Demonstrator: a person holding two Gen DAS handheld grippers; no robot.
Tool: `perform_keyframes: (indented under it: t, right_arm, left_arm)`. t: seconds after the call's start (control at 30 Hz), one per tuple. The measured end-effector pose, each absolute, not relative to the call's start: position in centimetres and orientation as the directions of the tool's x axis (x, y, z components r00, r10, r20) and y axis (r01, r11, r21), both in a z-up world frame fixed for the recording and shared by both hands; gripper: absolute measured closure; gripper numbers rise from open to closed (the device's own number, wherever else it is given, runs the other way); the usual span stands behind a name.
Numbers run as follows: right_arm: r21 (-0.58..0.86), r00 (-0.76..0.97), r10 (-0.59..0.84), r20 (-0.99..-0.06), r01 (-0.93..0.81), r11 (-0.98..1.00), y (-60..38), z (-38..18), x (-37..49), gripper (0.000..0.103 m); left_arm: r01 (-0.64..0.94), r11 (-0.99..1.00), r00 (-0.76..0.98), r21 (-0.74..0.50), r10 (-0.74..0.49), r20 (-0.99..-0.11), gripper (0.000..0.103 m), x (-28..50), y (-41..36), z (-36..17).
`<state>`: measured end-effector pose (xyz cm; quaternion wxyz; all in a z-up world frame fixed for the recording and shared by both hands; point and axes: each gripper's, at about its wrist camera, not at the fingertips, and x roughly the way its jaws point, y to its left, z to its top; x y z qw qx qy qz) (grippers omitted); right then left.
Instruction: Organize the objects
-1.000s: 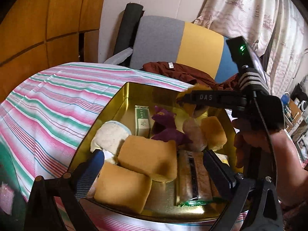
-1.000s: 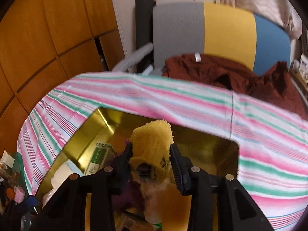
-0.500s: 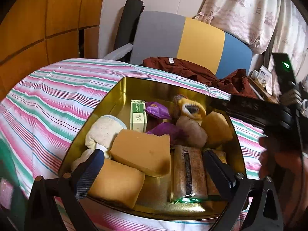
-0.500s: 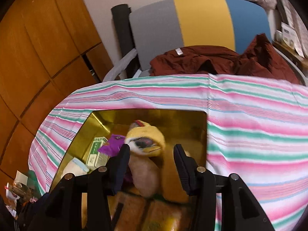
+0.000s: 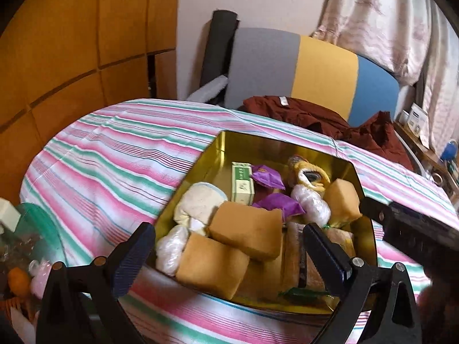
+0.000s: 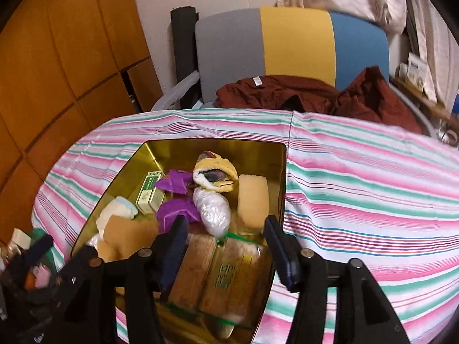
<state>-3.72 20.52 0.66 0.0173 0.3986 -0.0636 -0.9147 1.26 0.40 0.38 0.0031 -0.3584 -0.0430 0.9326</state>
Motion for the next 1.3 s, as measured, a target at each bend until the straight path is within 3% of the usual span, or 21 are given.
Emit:
perform_keyframes:
  t: [0.17, 0.43, 0.77, 1.3]
  right_arm:
    - [0.067, -0.691, -0.027, -0.723, -0.031, -0.997, 19.2, 1.6, -2.4, 0.042]
    - [0.042, -0.681, 0.039, -0.731, -0.101, -0.994, 19.0, 2.5, -1.2, 0.040]
    - [0.016, -0.666, 0.080, -0.742, -0.137, -0.990, 18.0, 2.1, -0.9, 0.040]
    - [0.022, -0.657, 0.106, -0.746, -0.184, -0.983, 18.5, 1.5, -0.8, 0.040]
  left_arm:
    - [0.047, -0.999, -0.756, 0.004, -0.039, -0.653, 0.000, 1.9, 0.9, 1.2]
    - [0.074, -0.996, -0.734, 0.044, -0.085, -0.674, 0.000, 2.6, 0.5, 1.5]
    - [0.076, -0.996, -0.678, -0.034, -0.027, -0.735, 0.000, 2.2, -0.8, 1.6]
    - [0.124, -0.992, -0.662, 0.021, -0.098, -0.743, 0.003, 1.9, -1.2, 1.2]
